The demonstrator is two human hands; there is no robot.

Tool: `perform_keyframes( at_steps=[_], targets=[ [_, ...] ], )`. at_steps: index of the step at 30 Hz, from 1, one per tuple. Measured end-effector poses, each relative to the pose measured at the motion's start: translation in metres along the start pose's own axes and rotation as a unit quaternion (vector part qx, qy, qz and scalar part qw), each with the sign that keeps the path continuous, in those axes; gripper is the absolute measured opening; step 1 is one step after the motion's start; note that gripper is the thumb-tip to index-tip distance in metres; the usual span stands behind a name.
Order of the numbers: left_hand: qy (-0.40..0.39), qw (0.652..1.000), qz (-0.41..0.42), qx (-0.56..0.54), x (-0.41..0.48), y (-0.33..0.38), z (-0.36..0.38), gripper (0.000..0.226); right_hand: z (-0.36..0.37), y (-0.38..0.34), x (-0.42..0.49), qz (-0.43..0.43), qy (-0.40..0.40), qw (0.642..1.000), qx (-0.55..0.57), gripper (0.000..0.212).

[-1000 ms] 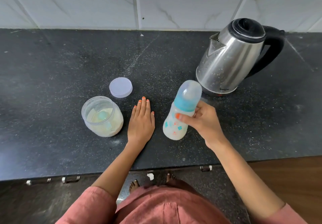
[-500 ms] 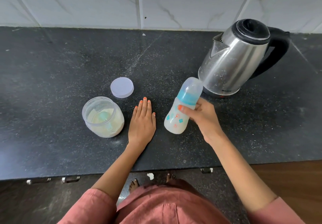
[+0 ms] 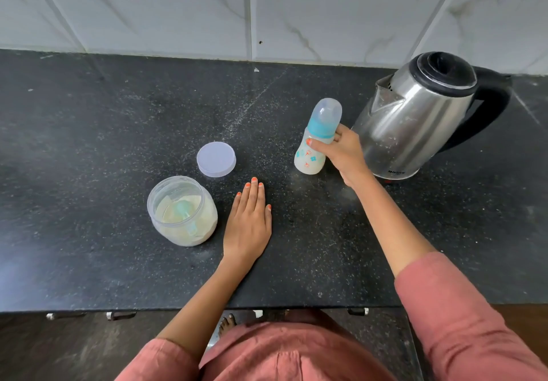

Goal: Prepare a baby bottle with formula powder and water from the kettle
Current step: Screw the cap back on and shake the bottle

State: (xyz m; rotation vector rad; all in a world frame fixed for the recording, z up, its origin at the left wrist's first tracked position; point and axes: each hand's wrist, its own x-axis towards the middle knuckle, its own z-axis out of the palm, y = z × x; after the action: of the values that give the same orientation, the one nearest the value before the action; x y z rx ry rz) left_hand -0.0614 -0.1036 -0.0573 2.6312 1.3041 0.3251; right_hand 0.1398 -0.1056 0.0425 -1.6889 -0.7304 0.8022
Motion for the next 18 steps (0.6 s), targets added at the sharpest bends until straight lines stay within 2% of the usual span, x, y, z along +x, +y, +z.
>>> perform_keyframes(
  at_steps=[6, 18],
  targets=[
    [0.005, 1.000, -0.005, 0.002, 0.001, 0.001, 0.001, 0.050, 0.005, 0.004, 0.023, -0.008, -0.028, 0.996, -0.081, 0.051],
    [0.003, 1.000, -0.002, 0.002, 0.000, 0.002, -0.002, 0.050, 0.007, 0.009, 0.025, -0.039, -0.064, 0.989, -0.124, 0.054]
  ],
)
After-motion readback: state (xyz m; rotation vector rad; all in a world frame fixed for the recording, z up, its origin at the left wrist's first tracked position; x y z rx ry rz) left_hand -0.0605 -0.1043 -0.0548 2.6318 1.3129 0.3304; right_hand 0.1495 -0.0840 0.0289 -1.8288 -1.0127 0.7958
